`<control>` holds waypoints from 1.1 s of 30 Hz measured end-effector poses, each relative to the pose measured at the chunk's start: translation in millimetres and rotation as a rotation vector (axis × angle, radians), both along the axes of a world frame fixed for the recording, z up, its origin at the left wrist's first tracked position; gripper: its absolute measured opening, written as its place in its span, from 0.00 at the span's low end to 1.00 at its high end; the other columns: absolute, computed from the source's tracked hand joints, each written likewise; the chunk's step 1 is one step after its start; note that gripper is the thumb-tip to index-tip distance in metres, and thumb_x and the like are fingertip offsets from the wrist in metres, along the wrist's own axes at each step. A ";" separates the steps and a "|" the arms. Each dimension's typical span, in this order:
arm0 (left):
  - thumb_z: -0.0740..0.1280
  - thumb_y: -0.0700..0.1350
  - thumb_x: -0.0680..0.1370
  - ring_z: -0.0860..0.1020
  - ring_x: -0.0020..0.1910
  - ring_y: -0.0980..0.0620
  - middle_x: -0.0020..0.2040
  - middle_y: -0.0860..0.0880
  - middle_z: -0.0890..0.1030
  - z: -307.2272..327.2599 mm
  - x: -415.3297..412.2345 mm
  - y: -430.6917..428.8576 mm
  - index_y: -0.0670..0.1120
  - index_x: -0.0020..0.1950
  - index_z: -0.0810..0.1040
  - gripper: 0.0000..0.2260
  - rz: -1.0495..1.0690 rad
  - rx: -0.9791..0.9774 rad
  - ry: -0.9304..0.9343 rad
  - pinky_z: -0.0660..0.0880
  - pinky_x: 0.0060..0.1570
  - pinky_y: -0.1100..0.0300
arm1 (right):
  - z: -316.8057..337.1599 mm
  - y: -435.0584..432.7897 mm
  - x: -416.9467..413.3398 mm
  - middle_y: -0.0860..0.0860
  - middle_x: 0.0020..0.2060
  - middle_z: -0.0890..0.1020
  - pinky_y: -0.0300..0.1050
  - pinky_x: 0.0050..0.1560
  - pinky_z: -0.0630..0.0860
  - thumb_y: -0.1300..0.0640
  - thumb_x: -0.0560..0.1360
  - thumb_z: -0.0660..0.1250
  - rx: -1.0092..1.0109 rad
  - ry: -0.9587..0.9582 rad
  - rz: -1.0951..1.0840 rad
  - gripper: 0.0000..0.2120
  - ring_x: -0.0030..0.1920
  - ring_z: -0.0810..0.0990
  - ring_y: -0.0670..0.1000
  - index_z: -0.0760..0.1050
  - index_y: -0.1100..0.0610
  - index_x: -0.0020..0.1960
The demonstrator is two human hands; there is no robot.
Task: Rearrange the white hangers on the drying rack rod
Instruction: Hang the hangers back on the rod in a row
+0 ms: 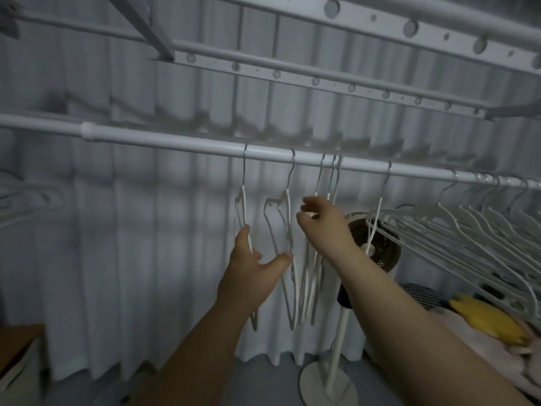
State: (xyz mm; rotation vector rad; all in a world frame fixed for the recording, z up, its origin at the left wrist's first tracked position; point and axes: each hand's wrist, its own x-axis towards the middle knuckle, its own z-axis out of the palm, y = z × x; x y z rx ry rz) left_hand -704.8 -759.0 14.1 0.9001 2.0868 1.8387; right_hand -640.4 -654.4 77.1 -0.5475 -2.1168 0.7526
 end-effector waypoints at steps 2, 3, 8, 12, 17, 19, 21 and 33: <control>0.67 0.48 0.73 0.75 0.55 0.46 0.59 0.46 0.73 -0.9 -0.8 7.4 0.53 0.74 0.48 0.36 0.030 -0.064 0.058 0.71 0.54 0.56 | 3.5 6.1 -9.3 0.55 0.65 0.72 0.43 0.57 0.68 0.58 0.77 0.60 0.006 -0.059 -0.016 0.23 0.62 0.72 0.54 0.61 0.60 0.70; 0.65 0.45 0.75 0.77 0.49 0.47 0.55 0.46 0.75 -3.1 -2.1 8.0 0.52 0.74 0.49 0.34 0.035 -0.070 0.065 0.74 0.49 0.58 | 4.6 9.2 -14.0 0.56 0.66 0.71 0.44 0.58 0.69 0.57 0.77 0.60 0.004 -0.095 -0.017 0.24 0.63 0.71 0.55 0.59 0.60 0.71; 0.55 0.41 0.79 0.74 0.28 0.55 0.51 0.48 0.76 -13.4 -15.5 -10.7 0.53 0.73 0.56 0.23 0.084 -0.031 0.040 0.68 0.20 0.72 | 8.5 16.2 -40.7 0.60 0.65 0.70 0.45 0.56 0.69 0.56 0.76 0.62 0.026 -0.243 -0.020 0.28 0.63 0.71 0.58 0.54 0.64 0.71; 0.55 0.40 0.79 0.75 0.29 0.54 0.47 0.51 0.76 -15.0 -29.6 -38.9 0.52 0.68 0.65 0.18 0.198 0.000 0.124 0.70 0.29 0.64 | 7.7 11.6 -65.2 0.62 0.62 0.71 0.46 0.47 0.71 0.61 0.74 0.63 -0.035 -0.288 0.015 0.29 0.57 0.74 0.60 0.53 0.65 0.69; 0.56 0.39 0.78 0.75 0.32 0.54 0.40 0.58 0.76 -17.4 -53.7 -74.9 0.51 0.64 0.70 0.16 0.301 0.002 0.167 0.73 0.37 0.59 | -6.4 8.3 -85.8 0.55 0.50 0.70 0.49 0.40 0.74 0.68 0.73 0.60 -0.230 -0.134 0.081 0.24 0.46 0.73 0.57 0.59 0.65 0.67; 0.56 0.39 0.78 0.77 0.39 0.49 0.42 0.55 0.76 -18.0 -63.6 -90.1 0.51 0.64 0.70 0.16 0.331 0.005 0.179 0.74 0.42 0.58 | -8.7 4.8 -92.4 0.58 0.54 0.73 0.44 0.36 0.71 0.70 0.72 0.59 -0.254 -0.102 0.082 0.24 0.44 0.73 0.56 0.60 0.64 0.67; 0.56 0.38 0.78 0.77 0.42 0.46 0.44 0.52 0.76 -17.3 -75.6 -106.7 0.51 0.63 0.71 0.16 0.339 0.030 0.156 0.75 0.45 0.57 | -9.8 -5.2 -99.1 0.59 0.56 0.74 0.38 0.30 0.72 0.71 0.72 0.58 -0.306 -0.065 0.119 0.26 0.36 0.74 0.53 0.59 0.62 0.69; 0.58 0.37 0.78 0.72 0.33 0.54 0.42 0.52 0.73 -14.0 -160.4 -220.6 0.54 0.55 0.70 0.13 0.335 0.186 -0.017 0.72 0.24 0.73 | -12.3 -143.5 -179.2 0.56 0.33 0.73 0.30 0.19 0.65 0.66 0.76 0.59 -0.273 0.024 0.279 0.13 0.24 0.70 0.48 0.69 0.61 0.60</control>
